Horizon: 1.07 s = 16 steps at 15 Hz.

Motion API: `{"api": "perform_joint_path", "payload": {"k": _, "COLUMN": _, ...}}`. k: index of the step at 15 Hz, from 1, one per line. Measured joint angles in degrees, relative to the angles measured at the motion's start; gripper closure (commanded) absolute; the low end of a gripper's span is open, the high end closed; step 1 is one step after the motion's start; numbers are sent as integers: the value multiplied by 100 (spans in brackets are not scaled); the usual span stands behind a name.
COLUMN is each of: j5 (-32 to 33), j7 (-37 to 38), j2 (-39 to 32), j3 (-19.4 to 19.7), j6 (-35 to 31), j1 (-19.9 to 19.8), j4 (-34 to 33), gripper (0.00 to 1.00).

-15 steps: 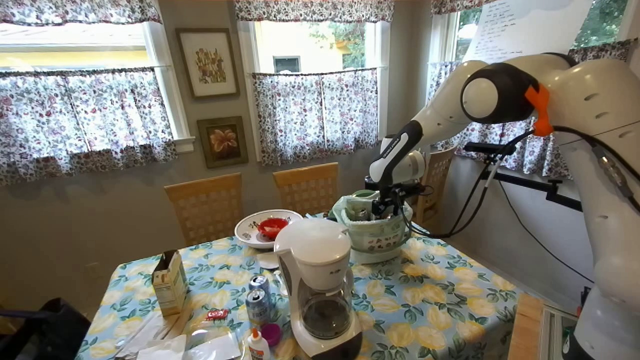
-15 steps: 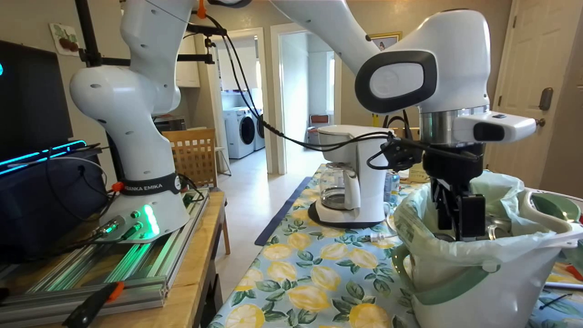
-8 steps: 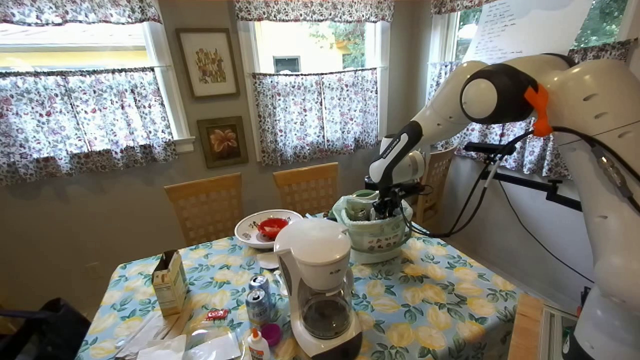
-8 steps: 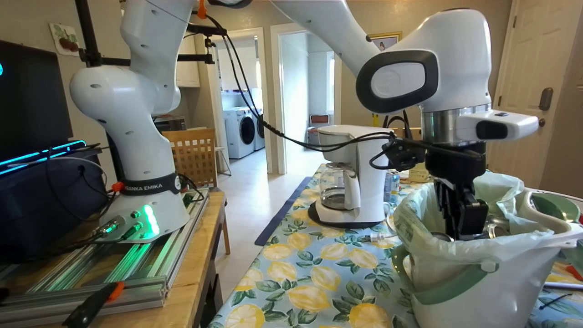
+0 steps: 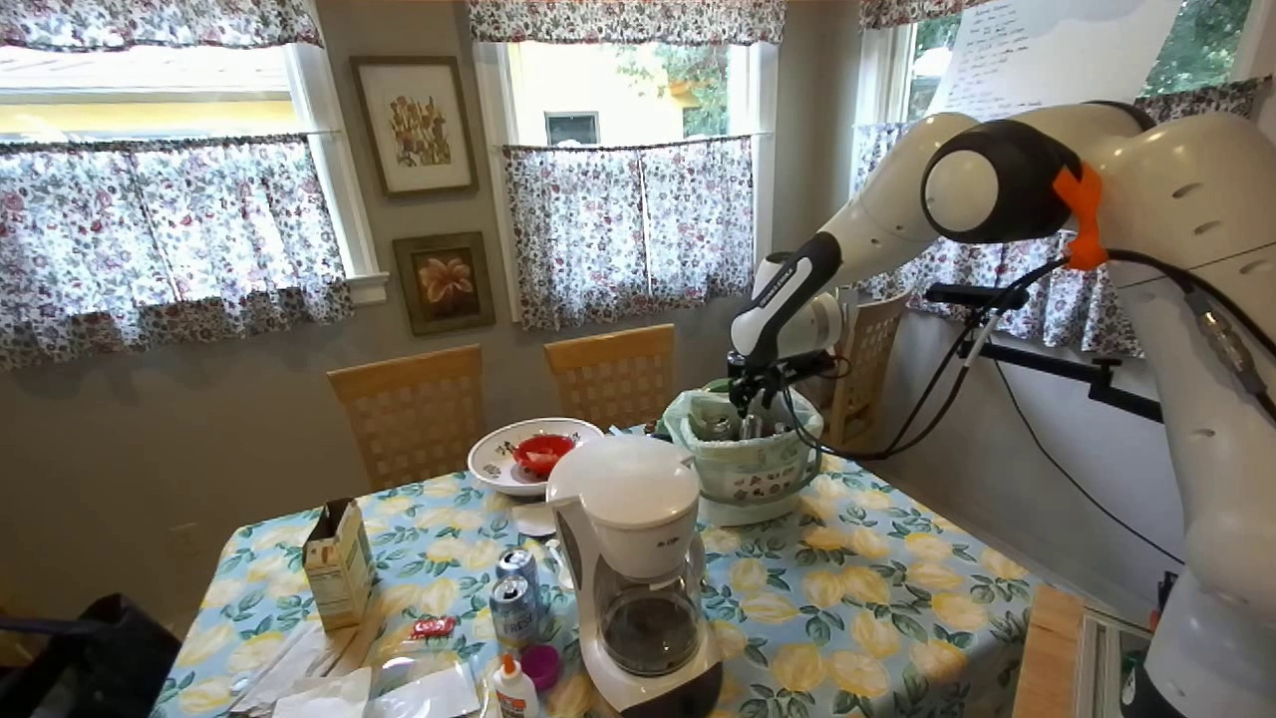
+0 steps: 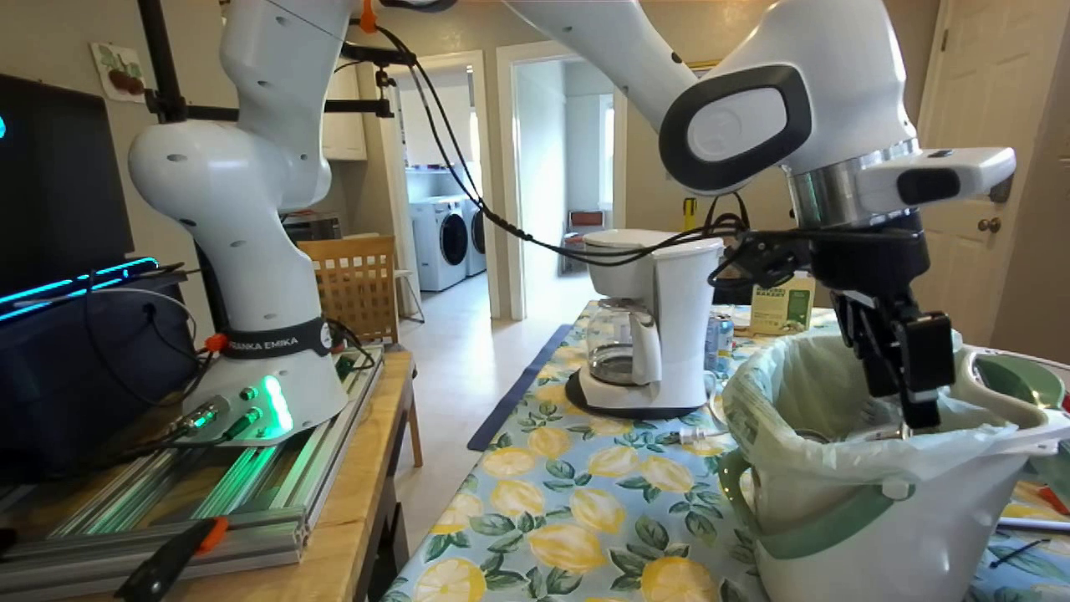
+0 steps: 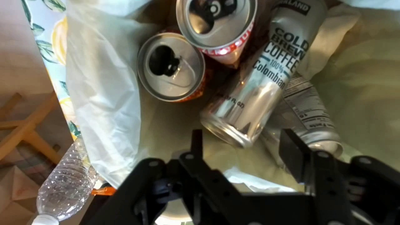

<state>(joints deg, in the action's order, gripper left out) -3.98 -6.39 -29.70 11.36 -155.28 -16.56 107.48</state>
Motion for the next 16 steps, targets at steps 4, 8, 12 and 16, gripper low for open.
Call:
{"api": "perform_joint_path", "payload": {"k": 4, "j5": 0, "j7": 64, "j2": -41, "j3": 1, "j6": -208, "j1": 14, "j4": -1, "gripper": 0}}
{"api": "perform_joint_path", "payload": {"k": 8, "j5": 7, "j7": 66, "j2": -187, "j3": 9, "j6": -215, "j1": 15, "j4": 1, "gripper": 0}}
{"api": "perform_joint_path", "payload": {"k": 12, "j5": 134, "j7": 66, "j2": -364, "j3": 39, "j6": -303, "j1": 35, "j4": 1, "gripper": 0}}
{"api": "perform_joint_path", "payload": {"k": 16, "j5": 277, "j7": 66, "j2": -573, "j3": 97, "j6": -767, "j1": 86, "j4": 1, "gripper": 26}}
